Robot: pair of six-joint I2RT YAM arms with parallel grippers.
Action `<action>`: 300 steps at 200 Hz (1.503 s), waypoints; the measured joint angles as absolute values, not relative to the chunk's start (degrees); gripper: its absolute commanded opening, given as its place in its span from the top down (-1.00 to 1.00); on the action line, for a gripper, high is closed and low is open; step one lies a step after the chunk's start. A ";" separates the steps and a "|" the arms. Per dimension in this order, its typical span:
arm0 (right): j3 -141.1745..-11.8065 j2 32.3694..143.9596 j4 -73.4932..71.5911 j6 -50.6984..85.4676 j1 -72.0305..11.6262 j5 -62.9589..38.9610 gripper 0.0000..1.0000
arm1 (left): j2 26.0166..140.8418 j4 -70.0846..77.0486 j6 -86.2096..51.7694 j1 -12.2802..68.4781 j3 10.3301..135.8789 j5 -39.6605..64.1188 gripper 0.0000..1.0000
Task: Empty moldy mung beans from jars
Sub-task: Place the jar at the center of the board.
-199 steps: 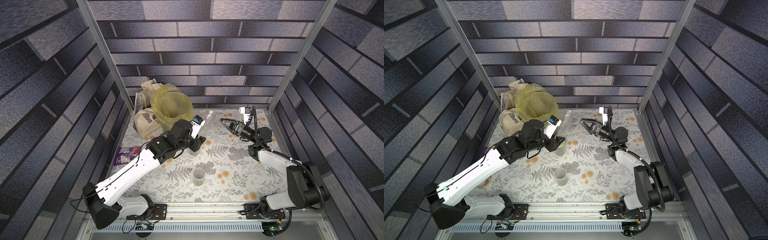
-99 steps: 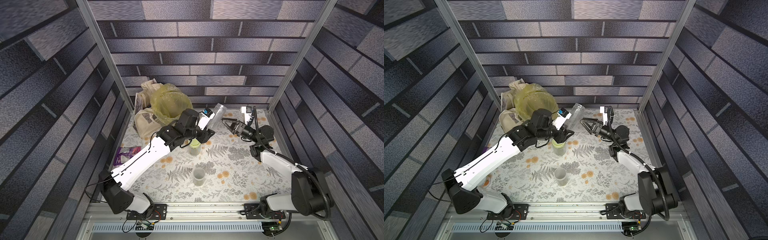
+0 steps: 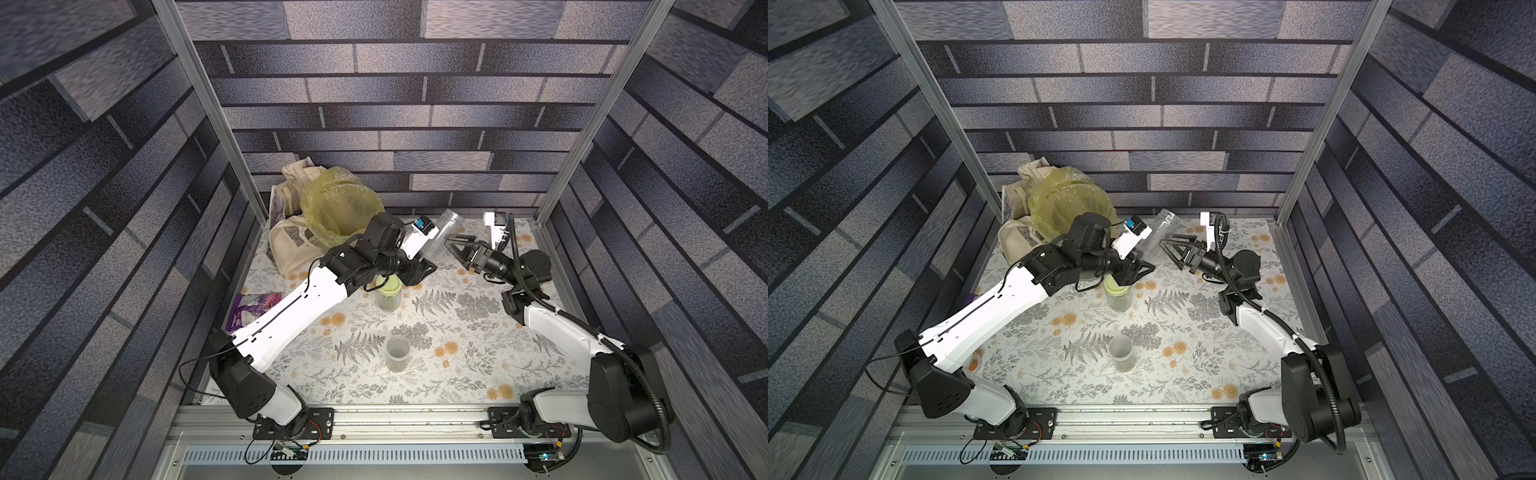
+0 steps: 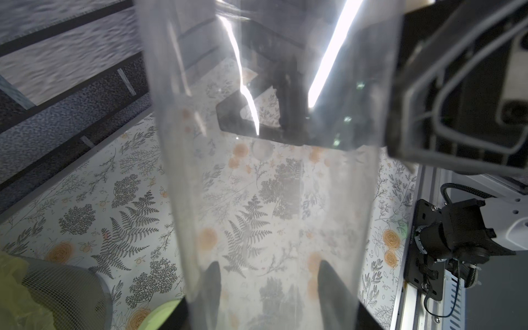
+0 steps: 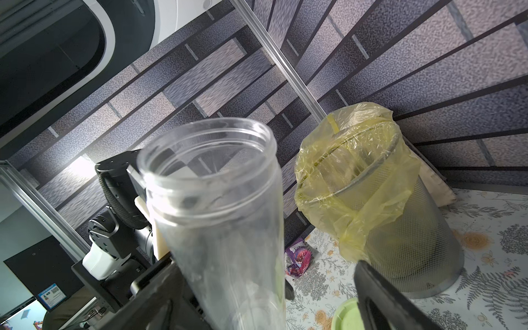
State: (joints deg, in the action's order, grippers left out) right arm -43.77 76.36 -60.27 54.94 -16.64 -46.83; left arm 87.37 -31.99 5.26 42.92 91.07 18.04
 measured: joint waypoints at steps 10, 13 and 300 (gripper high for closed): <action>-43.77 76.31 -60.12 54.46 -16.64 -46.78 -0.85 | 88.20 -33.04 5.87 42.92 91.98 18.76 -0.10; -43.77 76.27 -59.96 54.28 -16.64 -46.78 -0.84 | 88.47 -33.41 6.04 42.94 92.27 19.03 -0.11; -44.03 69.65 -37.74 36.58 -17.45 -34.52 0.32 | 93.25 -29.23 6.79 46.98 94.41 15.29 -1.00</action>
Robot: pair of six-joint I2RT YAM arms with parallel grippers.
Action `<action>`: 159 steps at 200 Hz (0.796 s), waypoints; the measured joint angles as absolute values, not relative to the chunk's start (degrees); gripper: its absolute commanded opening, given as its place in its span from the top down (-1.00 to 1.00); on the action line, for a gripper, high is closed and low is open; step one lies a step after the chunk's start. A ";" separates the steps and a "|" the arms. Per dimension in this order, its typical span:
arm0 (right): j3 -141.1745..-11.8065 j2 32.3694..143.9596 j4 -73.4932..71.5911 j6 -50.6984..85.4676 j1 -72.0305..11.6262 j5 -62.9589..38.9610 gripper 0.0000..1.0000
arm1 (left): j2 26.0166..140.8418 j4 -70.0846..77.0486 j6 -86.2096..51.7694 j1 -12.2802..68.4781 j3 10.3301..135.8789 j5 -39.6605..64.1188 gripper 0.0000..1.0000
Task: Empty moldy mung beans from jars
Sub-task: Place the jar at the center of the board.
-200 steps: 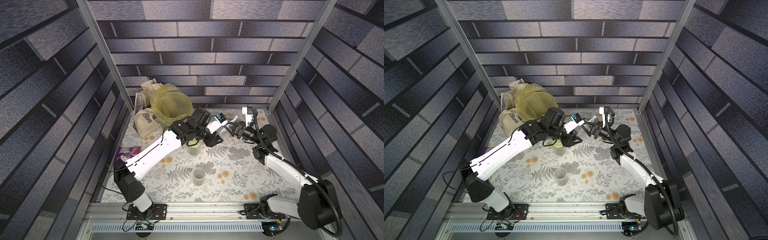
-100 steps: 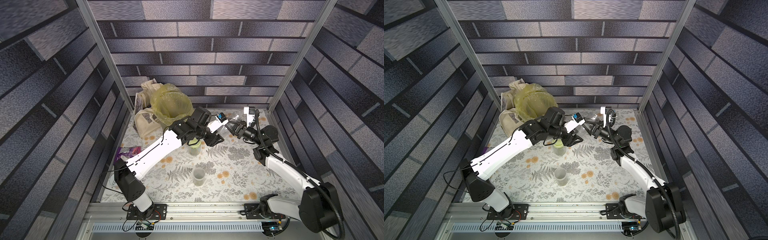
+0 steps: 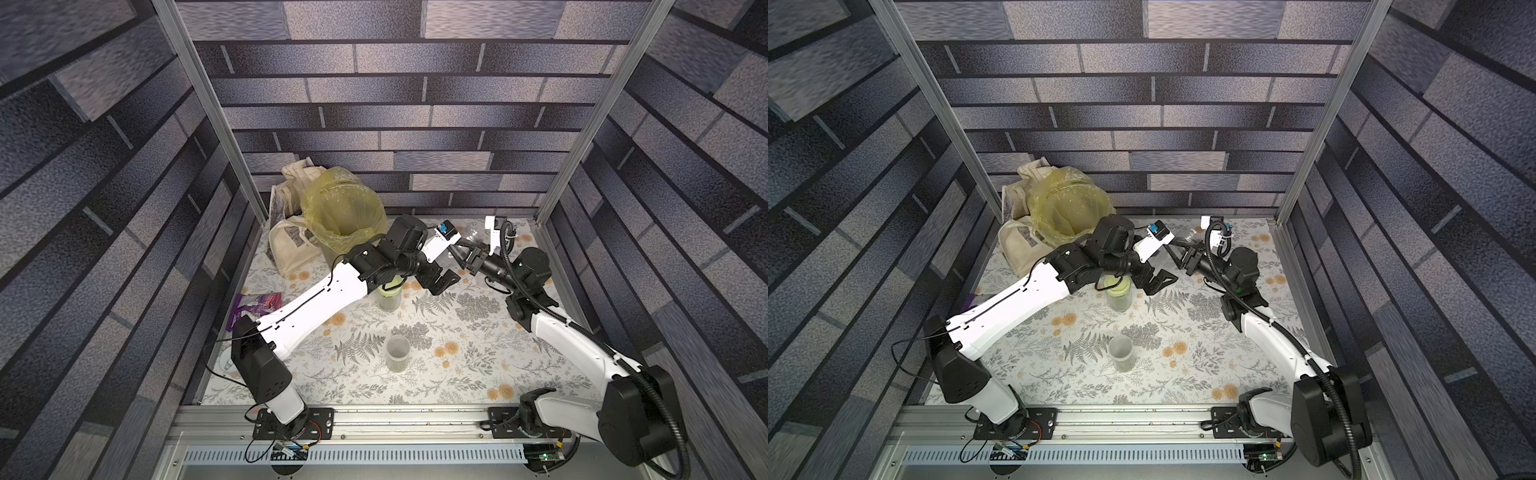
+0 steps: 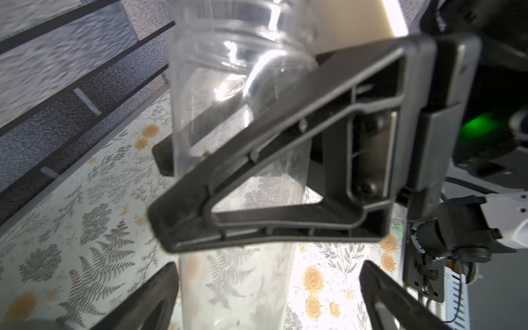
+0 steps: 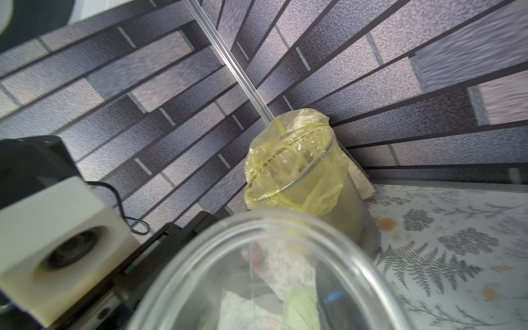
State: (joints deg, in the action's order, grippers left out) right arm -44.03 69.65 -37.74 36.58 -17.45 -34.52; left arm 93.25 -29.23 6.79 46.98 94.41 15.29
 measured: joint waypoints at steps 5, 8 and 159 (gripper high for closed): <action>-44.21 69.43 -36.32 35.27 -17.45 -33.67 0.32 | 92.84 -28.97 6.68 47.09 93.67 13.93 -1.00; -44.40 69.25 -35.24 34.30 -17.45 -32.93 0.32 | 92.49 -28.67 6.52 47.16 93.10 12.97 -1.00; -40.91 89.89 -39.18 4.51 -17.45 7.88 0.31 | 65.52 -13.67 1.39 43.81 66.92 -14.04 -1.00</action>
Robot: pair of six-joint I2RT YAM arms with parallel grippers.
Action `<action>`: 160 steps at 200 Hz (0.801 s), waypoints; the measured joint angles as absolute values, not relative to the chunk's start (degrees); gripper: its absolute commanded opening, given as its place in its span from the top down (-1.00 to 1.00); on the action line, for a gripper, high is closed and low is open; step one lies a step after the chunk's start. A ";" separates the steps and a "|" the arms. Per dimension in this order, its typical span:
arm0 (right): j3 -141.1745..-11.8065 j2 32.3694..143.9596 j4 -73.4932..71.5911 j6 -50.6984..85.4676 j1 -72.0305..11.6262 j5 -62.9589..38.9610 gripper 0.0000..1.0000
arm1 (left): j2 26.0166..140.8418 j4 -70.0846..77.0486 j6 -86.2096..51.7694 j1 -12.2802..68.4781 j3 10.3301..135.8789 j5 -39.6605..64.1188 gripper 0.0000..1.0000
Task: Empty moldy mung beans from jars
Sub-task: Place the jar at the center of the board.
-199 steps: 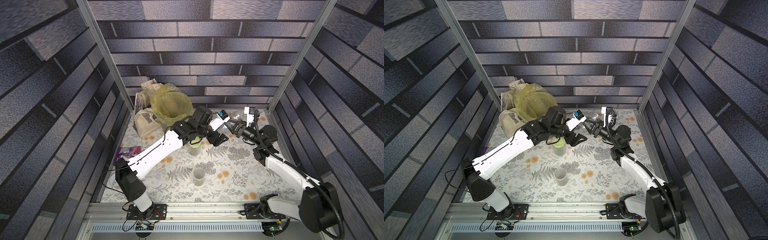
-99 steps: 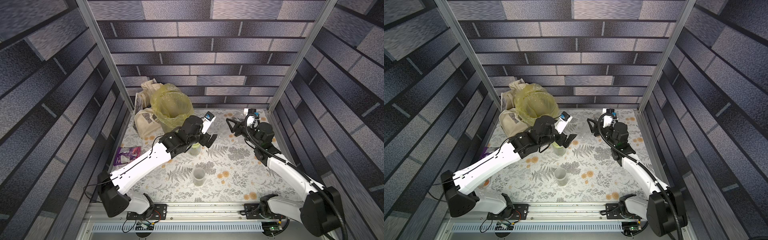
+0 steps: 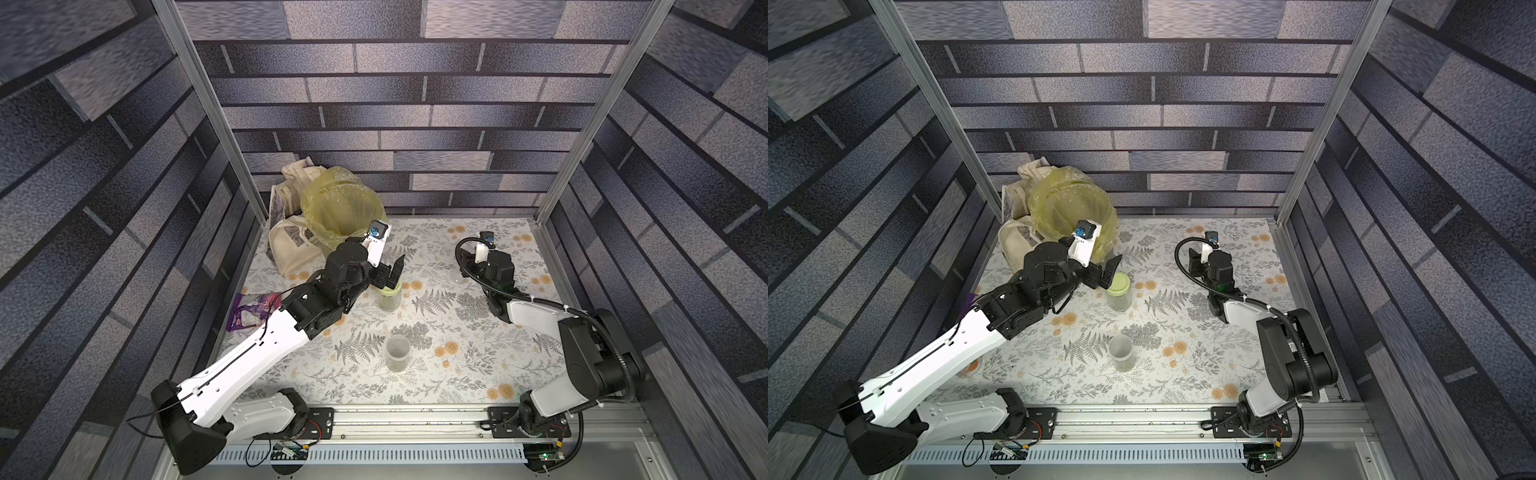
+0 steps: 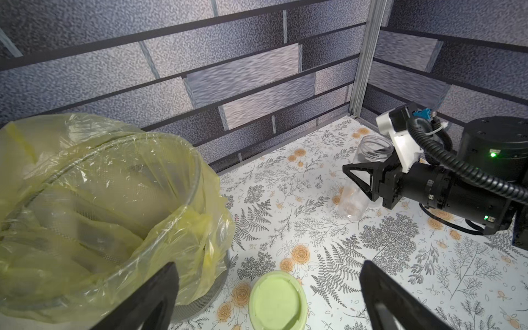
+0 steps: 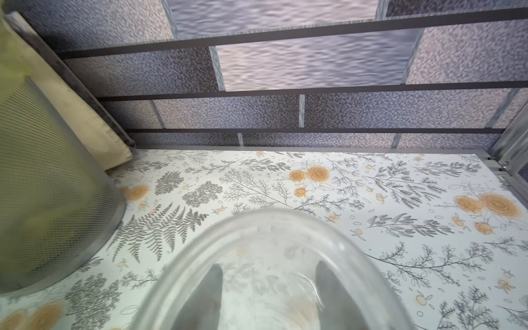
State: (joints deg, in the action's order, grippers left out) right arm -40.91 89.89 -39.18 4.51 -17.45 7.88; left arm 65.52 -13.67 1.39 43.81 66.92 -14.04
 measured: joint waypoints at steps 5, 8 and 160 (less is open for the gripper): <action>-41.06 90.52 -39.55 4.21 -17.45 8.27 0.31 | 65.23 -13.67 1.17 43.62 66.30 -14.04 -1.00; -41.19 90.96 -39.86 4.03 -17.45 8.58 0.31 | 65.04 -13.69 1.02 43.53 66.04 -14.04 -1.00; -47.37 105.10 -54.39 -3.68 -17.67 17.78 0.15 | 61.65 -12.91 -2.02 41.12 61.19 -13.39 -1.00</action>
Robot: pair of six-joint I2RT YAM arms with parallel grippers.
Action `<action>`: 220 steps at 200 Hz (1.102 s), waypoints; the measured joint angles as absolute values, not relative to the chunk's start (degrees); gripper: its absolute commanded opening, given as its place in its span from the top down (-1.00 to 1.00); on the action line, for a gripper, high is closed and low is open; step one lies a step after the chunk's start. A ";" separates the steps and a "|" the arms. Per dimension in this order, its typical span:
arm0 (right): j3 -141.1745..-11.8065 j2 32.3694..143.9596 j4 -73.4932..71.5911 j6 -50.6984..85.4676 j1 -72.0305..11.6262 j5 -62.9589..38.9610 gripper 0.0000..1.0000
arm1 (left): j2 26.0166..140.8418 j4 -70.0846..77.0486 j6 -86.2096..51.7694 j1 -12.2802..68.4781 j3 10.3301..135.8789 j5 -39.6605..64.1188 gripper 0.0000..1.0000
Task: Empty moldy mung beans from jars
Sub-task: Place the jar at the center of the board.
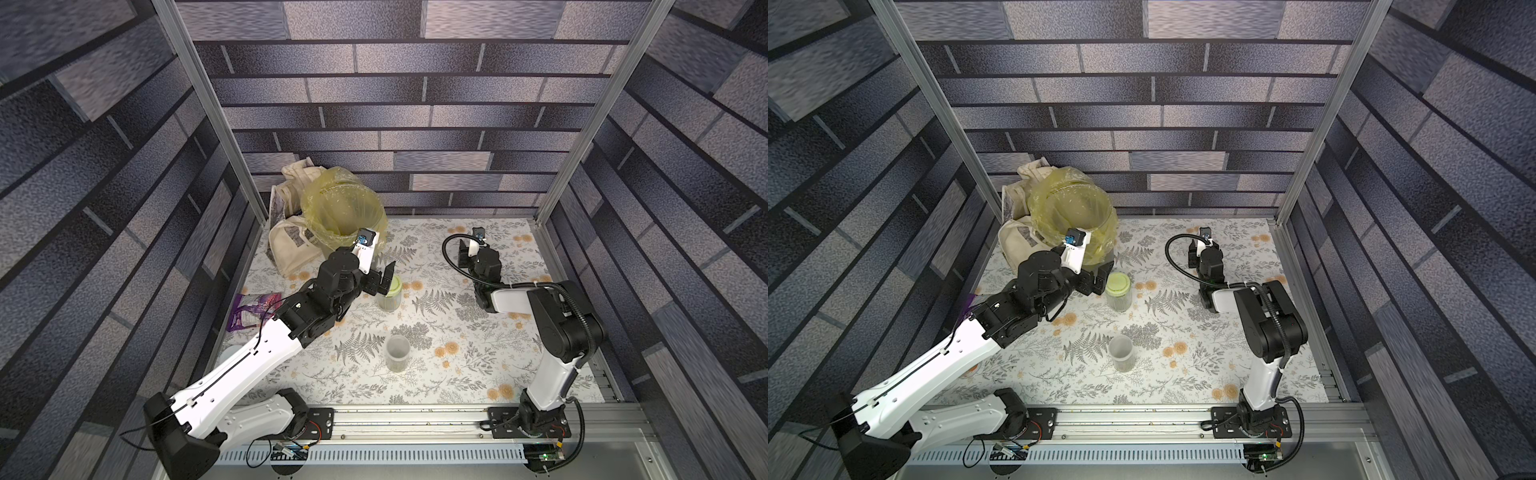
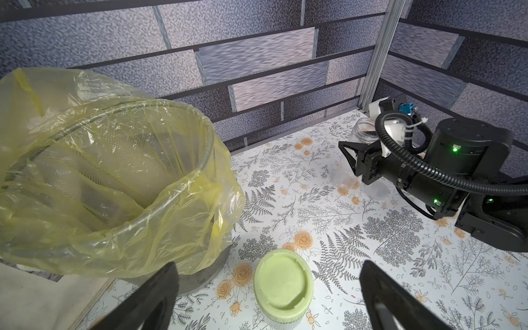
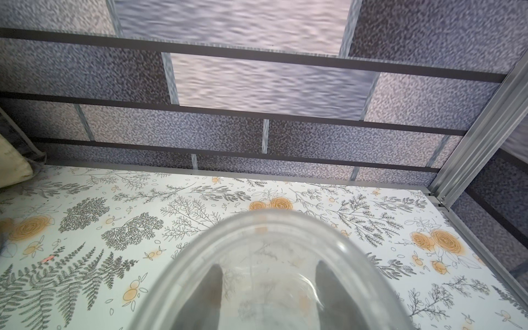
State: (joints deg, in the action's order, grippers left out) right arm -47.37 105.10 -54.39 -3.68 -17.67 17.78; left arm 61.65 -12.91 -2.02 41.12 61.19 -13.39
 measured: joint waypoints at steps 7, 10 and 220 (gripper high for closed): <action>-47.75 105.36 -54.41 -3.77 -17.67 17.89 0.13 | 61.65 -12.88 -2.02 41.08 61.12 -13.32 -1.00; -47.86 105.47 -54.41 -3.79 -17.67 17.98 0.13 | 61.65 -12.84 -2.04 40.99 61.10 -13.28 -1.00; -53.10 107.13 -50.76 -3.92 -17.67 20.99 -0.28 | 57.80 -12.82 -5.02 38.50 59.70 -10.31 -1.00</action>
